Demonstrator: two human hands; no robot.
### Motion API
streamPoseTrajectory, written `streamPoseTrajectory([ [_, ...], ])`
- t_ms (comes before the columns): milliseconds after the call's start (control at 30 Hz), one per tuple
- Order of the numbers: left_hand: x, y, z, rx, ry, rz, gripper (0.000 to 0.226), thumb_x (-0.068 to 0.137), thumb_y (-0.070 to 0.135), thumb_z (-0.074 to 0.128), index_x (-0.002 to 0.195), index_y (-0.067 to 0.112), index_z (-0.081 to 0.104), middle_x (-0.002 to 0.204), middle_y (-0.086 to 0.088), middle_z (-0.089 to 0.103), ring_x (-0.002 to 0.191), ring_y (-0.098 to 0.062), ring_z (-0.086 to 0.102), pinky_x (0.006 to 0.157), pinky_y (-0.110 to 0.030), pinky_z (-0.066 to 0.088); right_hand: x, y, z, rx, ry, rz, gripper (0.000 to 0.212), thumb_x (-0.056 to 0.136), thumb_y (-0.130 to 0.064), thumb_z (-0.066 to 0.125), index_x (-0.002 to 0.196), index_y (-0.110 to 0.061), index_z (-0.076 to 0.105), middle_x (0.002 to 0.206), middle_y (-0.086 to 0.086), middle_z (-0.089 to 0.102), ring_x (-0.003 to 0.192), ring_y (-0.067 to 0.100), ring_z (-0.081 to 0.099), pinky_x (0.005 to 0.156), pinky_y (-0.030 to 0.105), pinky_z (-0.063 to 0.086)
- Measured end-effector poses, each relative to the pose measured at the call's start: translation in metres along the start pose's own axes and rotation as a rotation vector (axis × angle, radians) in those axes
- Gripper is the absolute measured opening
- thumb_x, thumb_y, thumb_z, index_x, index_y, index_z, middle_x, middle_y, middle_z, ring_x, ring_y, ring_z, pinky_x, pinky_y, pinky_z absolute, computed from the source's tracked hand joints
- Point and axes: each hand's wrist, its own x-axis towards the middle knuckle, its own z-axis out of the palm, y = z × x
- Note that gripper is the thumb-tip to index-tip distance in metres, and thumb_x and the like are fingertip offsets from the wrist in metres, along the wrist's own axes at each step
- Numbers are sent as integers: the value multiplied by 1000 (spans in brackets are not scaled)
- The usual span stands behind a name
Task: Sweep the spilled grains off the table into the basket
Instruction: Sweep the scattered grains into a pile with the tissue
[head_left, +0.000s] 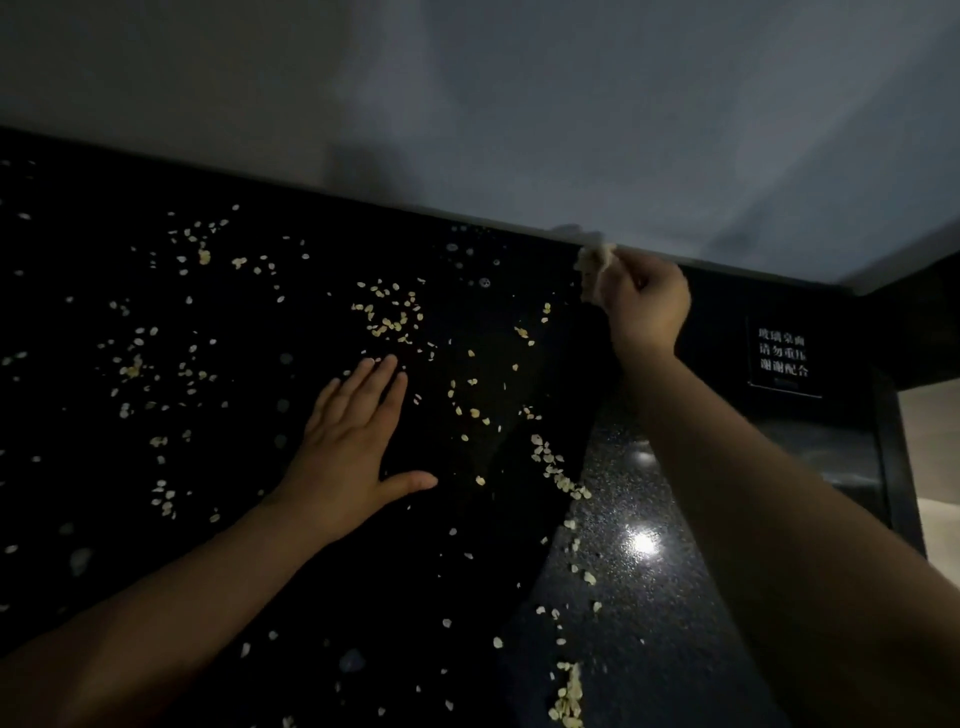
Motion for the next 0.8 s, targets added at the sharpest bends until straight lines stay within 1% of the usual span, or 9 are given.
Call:
streamPoseTrajectory([
  [133, 0, -1, 2, -8, 14, 10, 110, 68, 84, 23, 152, 17, 2, 158, 5, -17, 143, -9, -22, 118, -37, -9, -5, -3, 19, -123, -43, 6, 26, 91, -17, 61, 115, -12, 68, 113, 9, 63, 99, 21, 62, 89, 27, 48],
  [300, 0, -3, 3, -7, 30, 15, 109, 70, 84, 23, 152, 16, 6, 159, 4, -14, 144, -11, -19, 118, -39, -6, -78, -4, 2, -87, -357, -293, 17, 89, -17, 65, 105, -15, 71, 102, -4, 58, 95, 17, 59, 82, 33, 52],
  [367, 0, -3, 4, 10, 24, 17, 109, 70, 85, 22, 152, 16, 4, 158, 4, -15, 144, -11, -19, 118, -39, -7, -106, -2, -11, -21, -451, -290, 15, 89, -18, 67, 102, -19, 73, 99, -7, 59, 93, 10, 60, 79, 25, 51],
  [433, 0, -3, 4, 28, 27, 14, 109, 69, 85, 20, 152, 17, 1, 158, 4, -18, 143, -11, -22, 117, -38, -9, -118, -7, -21, 65, -500, -162, 14, 87, -16, 68, 99, -22, 74, 94, -9, 60, 88, 1, 60, 75, 15, 48],
  [500, 1, -3, 5, 32, 32, 13, 108, 70, 85, 20, 152, 17, 0, 158, 4, -19, 143, -11, -22, 117, -37, -9, -111, -17, -25, 134, -426, -88, 11, 87, -16, 69, 93, -24, 74, 93, -2, 64, 86, 2, 62, 75, 16, 49],
  [567, 1, -4, 7, 29, 36, 17, 108, 71, 85, 21, 152, 17, 1, 158, 4, -17, 143, -11, -21, 116, -37, -9, -88, -33, -22, 157, -305, -71, 10, 88, -20, 68, 92, -28, 73, 94, 3, 68, 86, 8, 65, 74, 25, 55],
  [667, 1, -5, 7, 20, 49, 24, 107, 71, 84, 24, 152, 17, 4, 159, 4, -15, 144, -11, -20, 116, -36, -10, -40, -54, 2, 137, -214, -117, 10, 92, -22, 64, 96, -25, 72, 81, -6, 68, 72, -6, 64, 64, 12, 51],
  [733, 1, -5, 7, 21, 60, 30, 107, 71, 83, 26, 152, 17, 5, 159, 4, -13, 144, -11, -18, 116, -37, -8, -8, -58, 30, 123, -160, -63, 17, 91, -25, 63, 102, -17, 74, 86, -2, 69, 75, -2, 65, 73, 20, 56],
  [800, 1, -6, 7, 19, 63, 32, 107, 72, 85, 26, 152, 17, 4, 159, 5, -13, 144, -11, -19, 116, -37, -7, 8, -53, 56, 65, -172, 21, 25, 92, -25, 62, 113, -15, 70, 105, 5, 68, 88, 9, 64, 86, 26, 54],
])
